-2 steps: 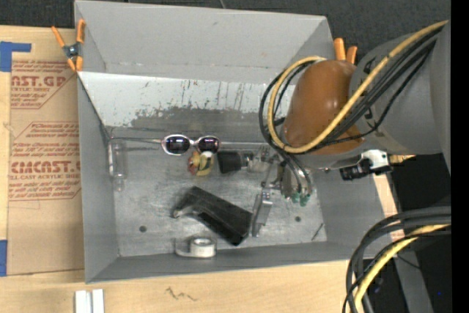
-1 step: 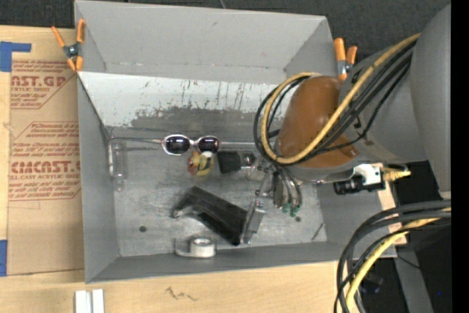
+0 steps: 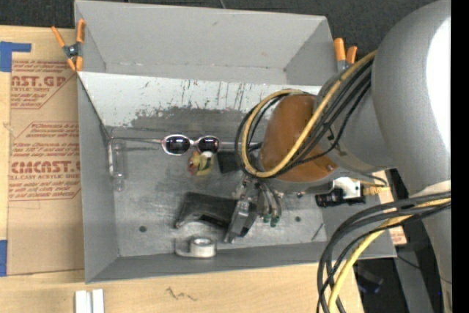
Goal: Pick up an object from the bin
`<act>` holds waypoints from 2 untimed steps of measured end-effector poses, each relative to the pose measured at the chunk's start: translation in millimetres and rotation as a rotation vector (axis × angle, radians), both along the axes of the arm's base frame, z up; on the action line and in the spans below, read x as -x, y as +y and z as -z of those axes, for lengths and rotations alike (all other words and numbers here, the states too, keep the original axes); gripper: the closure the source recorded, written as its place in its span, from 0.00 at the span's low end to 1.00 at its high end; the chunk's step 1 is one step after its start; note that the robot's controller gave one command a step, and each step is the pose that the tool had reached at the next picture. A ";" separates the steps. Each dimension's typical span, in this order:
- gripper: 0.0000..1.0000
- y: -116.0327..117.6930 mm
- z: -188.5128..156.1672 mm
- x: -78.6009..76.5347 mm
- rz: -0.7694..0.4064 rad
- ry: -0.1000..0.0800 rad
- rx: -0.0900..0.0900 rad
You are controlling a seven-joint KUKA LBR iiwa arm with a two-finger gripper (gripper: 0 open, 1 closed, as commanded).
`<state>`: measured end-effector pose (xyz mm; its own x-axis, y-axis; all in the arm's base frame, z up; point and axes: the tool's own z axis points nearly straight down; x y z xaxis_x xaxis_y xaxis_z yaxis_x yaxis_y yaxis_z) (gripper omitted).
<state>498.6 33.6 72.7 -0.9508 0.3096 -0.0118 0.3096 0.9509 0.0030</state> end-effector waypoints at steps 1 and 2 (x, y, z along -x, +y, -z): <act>1.00 0.0 0.0 0.0 0.000 0.000 0.000; 1.00 -0.4 -43.1 0.3 -0.013 0.021 -0.001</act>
Offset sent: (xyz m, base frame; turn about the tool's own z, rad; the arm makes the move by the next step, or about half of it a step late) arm 0.0090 -0.0017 0.1003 -0.0271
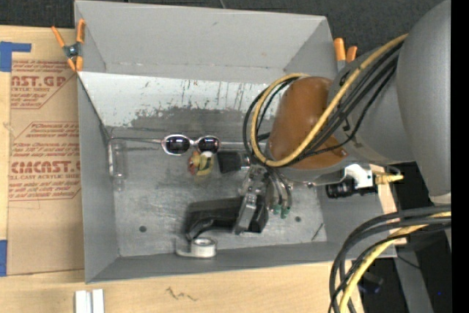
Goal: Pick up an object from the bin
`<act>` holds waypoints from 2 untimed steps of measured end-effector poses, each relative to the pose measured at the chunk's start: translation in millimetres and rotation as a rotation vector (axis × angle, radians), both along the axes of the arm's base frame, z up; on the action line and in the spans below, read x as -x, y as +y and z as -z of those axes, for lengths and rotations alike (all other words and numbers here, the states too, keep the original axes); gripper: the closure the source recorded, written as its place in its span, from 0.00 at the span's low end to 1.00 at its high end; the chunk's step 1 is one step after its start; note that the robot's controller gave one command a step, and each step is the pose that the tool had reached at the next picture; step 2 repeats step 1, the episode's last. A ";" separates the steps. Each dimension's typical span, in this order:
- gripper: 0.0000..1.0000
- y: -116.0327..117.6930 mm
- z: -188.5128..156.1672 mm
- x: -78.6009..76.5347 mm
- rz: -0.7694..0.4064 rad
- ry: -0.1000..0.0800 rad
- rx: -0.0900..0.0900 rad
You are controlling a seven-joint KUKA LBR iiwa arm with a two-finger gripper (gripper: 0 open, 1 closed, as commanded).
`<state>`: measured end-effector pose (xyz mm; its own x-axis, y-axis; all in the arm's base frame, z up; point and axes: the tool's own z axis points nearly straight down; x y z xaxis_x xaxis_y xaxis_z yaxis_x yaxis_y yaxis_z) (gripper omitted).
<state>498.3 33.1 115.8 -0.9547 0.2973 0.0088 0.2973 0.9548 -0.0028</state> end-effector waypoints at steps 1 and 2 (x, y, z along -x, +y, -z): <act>1.00 9.7 -91.9 -0.3 0.012 -0.005 0.002; 1.00 9.7 -91.9 -0.3 0.012 -0.005 0.002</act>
Offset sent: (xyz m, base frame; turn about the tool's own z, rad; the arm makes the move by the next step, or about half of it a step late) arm 0.0000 0.0000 0.0000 0.0000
